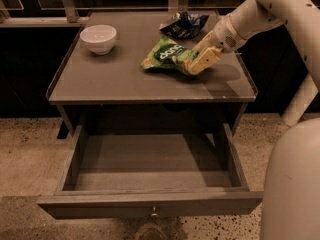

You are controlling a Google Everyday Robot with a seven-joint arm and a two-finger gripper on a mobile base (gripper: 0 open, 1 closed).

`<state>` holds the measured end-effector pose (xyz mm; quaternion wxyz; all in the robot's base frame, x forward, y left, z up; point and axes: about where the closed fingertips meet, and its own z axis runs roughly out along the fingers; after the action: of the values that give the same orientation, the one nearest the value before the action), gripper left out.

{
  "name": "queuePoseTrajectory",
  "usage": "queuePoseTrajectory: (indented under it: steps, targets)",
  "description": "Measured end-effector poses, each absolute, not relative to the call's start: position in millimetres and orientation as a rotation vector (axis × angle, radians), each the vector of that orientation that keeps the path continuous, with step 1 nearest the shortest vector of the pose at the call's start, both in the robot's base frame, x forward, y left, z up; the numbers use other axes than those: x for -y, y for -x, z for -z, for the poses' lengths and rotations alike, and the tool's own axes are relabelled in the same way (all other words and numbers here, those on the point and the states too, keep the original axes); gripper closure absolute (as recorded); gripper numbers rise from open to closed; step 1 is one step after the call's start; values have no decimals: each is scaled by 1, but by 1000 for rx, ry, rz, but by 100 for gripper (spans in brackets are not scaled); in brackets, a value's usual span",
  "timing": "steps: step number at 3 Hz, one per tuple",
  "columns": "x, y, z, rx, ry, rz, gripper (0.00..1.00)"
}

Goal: Place green rice chip bag into top drawer

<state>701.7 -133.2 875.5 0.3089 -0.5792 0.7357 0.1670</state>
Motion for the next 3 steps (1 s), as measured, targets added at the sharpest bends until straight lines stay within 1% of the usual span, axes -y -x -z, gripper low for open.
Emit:
queuePoseTrajectory:
  steps: [2, 3]
  targets:
    - [133, -702, -875, -1944, 1531, -441, 88]
    - [133, -702, -875, -1944, 1531, -441, 100]
